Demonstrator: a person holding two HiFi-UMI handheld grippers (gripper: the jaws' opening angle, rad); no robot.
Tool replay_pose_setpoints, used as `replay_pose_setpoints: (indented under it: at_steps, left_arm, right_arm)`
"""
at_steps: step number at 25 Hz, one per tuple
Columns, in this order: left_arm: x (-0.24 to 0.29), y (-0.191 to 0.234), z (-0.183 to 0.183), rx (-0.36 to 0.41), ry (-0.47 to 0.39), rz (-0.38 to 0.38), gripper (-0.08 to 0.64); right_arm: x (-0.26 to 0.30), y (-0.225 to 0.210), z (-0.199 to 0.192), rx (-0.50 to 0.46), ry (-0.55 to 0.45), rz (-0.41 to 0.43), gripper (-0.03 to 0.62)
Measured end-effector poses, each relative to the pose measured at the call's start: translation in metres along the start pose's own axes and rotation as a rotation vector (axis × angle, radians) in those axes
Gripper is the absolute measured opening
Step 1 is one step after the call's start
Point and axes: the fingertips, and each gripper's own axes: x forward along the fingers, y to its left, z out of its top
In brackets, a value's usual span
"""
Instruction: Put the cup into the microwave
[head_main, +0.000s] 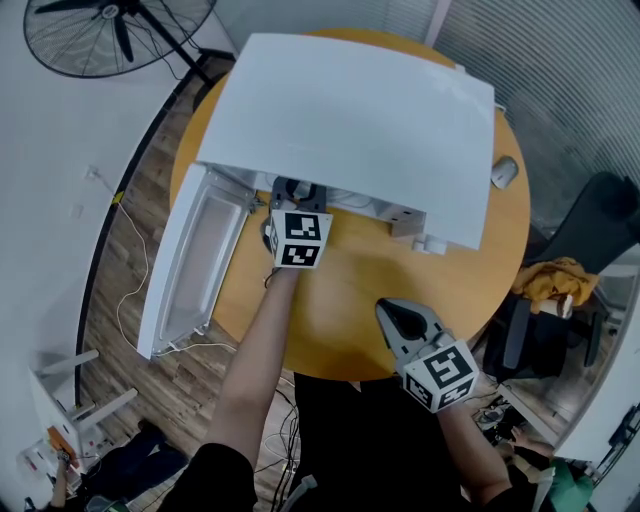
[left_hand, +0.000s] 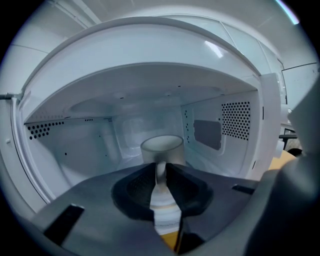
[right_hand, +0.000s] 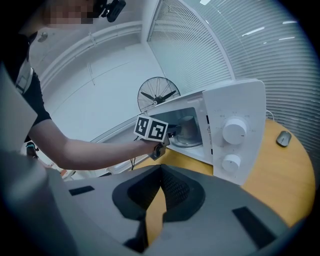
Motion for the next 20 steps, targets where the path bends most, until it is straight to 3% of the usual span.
replay_pose_setpoints:
  at_steps: [5,9,20]
  left_arm:
    - [0.002,0.0,-0.002,-0.012,0.009,0.009,0.063]
    - [0.001,-0.001,-0.002,-0.007,0.015,-0.003,0.118]
    - [-0.018,-0.011,-0.003,0.005,0.034,-0.001,0.124]
  right_arm:
    - [-0.001,0.003,-0.002,0.005,-0.003,0.002,0.009]
    - [-0.004,0.003,-0.006,0.005,-0.001,0.001,0.009]
    - [-0.019,0.007,-0.01,-0.004,-0.014,-0.004,0.009]
